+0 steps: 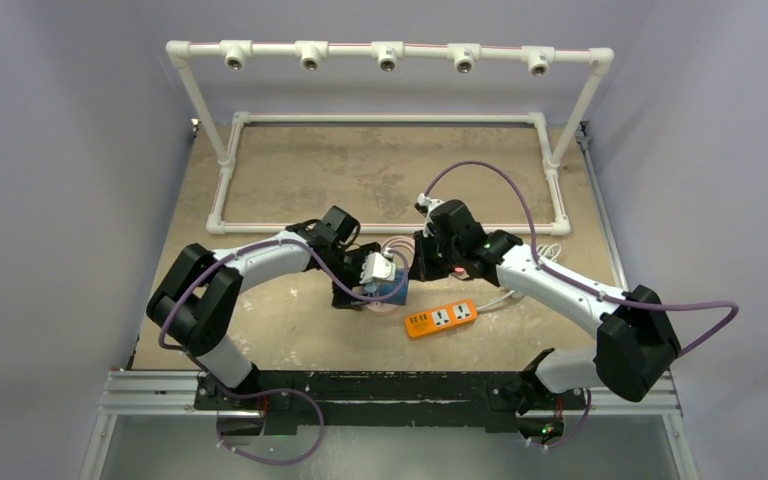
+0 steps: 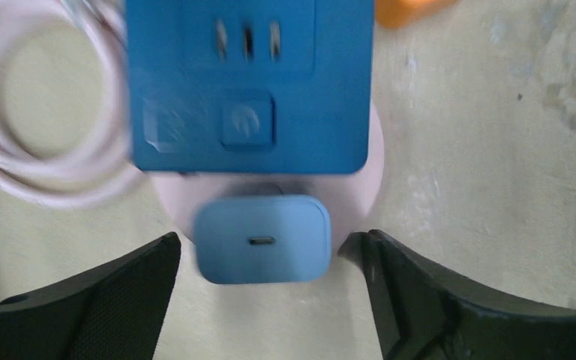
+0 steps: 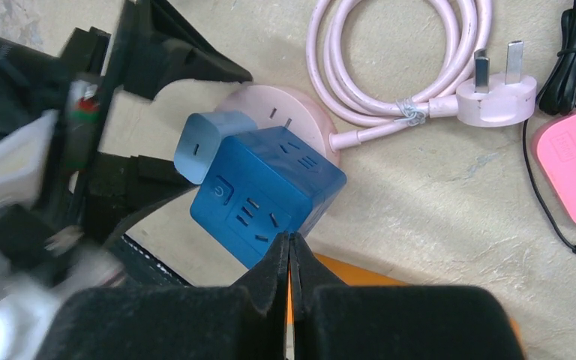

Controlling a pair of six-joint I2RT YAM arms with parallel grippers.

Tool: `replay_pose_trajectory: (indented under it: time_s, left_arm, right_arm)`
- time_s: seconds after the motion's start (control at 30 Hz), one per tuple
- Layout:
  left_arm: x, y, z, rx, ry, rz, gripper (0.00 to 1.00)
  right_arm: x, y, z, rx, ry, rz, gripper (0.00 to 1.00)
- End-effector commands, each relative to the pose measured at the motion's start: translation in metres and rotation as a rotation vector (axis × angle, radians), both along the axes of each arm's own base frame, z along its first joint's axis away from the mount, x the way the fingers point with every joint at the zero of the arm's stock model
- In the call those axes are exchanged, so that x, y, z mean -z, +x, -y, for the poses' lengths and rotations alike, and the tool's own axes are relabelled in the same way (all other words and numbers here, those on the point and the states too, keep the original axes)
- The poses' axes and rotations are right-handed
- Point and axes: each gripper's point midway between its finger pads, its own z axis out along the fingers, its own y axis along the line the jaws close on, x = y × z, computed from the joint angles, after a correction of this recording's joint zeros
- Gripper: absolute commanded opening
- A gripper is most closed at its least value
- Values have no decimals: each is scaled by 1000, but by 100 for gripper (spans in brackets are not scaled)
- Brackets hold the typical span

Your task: Insert the plug

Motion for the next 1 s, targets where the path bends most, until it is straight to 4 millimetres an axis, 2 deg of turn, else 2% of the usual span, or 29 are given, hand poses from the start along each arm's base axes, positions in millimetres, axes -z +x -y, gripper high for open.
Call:
replay_pose_trajectory:
  time_s: [0.0, 0.07, 0.23, 0.3, 0.5, 0.67, 0.73, 0.87, 0.97]
  left_arm:
    - [48, -34, -60, -74, 301, -137, 94]
    - [44, -34, -61, -83, 302, -140, 98]
    - [25, -26, -61, -138, 277, -122, 99]
    - [10, -23, -58, -165, 245, -114, 99]
    - [-57, -4, -41, -257, 104, -38, 99]
    - [-118, 18, -37, -370, -11, 41, 99]
    - [-134, 20, -38, -395, -34, 58, 99]
    - [-148, 19, -46, -443, -49, 83, 99]
    - [-152, 21, -53, -500, -73, 110, 99]
  right_arm:
    - [2, -1, 2, 5, -2, 6, 0]
    - [5, -3, 2, -3, -6, -3, 0]
    - [9, -4, -1, -31, -4, -4, 0]
    - [13, -2, 0, -20, -15, -2, 0]
    - [17, -7, -11, -57, 21, -33, 0]
    - [16, -20, -35, -119, 31, -51, 0]
    - [12, -29, -52, -157, 44, -50, 0]
    - [7, -46, -79, -220, 58, -59, 0]
    - [-1, -47, -85, -238, 57, -45, 0]
